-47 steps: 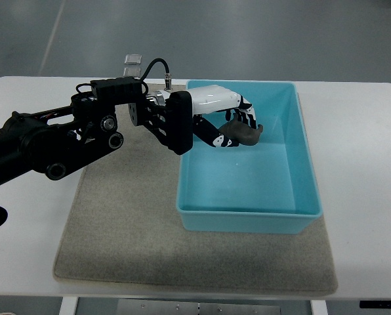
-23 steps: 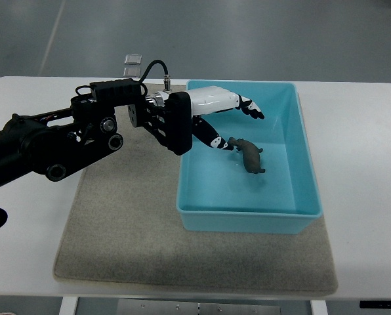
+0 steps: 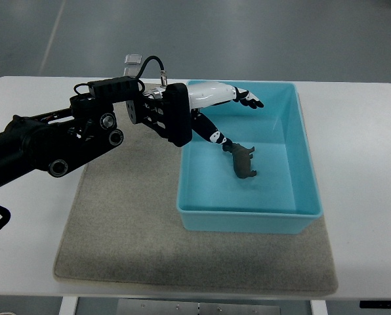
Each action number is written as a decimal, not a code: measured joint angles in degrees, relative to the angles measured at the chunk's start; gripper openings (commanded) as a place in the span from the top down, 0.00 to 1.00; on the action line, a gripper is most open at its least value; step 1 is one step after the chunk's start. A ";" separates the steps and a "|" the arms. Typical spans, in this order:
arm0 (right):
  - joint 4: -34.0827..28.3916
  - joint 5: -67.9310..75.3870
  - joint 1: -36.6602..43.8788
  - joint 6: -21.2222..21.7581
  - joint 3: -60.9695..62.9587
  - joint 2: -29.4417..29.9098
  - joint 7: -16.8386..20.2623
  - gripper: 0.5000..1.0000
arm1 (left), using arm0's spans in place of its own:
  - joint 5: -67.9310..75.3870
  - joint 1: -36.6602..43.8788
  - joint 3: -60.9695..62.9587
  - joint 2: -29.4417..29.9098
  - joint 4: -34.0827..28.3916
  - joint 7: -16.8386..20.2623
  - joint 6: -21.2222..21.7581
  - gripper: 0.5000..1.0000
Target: Place brown hippo in blue box with left hand
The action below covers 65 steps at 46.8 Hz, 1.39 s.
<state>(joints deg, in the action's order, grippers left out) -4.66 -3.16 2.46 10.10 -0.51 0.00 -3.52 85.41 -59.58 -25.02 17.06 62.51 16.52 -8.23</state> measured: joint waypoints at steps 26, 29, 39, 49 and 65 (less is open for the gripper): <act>0.01 0.00 -0.01 -0.01 0.00 0.00 0.00 0.13 | -12.23 -2.06 -1.18 0.68 -8.55 -0.01 7.84 0.08; 0.01 0.00 -0.01 -0.01 0.01 0.00 0.00 0.13 | -13.46 -2.14 -1.18 0.83 -8.73 -0.01 9.29 0.03; 0.00 0.00 -0.01 0.01 -0.01 0.00 0.00 0.13 | -19.25 -1.79 -1.15 0.89 -12.24 -0.01 14.91 0.01; 0.05 0.00 0.00 0.01 0.02 0.00 0.00 0.13 | -29.11 -1.60 -1.08 0.88 -15.12 0.00 15.18 0.01; 0.01 0.00 0.00 0.01 0.01 0.00 0.00 0.13 | -46.80 -1.76 -1.16 0.53 -19.30 -0.29 14.87 0.01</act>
<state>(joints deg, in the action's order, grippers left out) -4.65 -3.16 2.47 10.11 -0.51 0.00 -3.52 38.61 -61.33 -26.19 17.59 43.21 16.23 6.64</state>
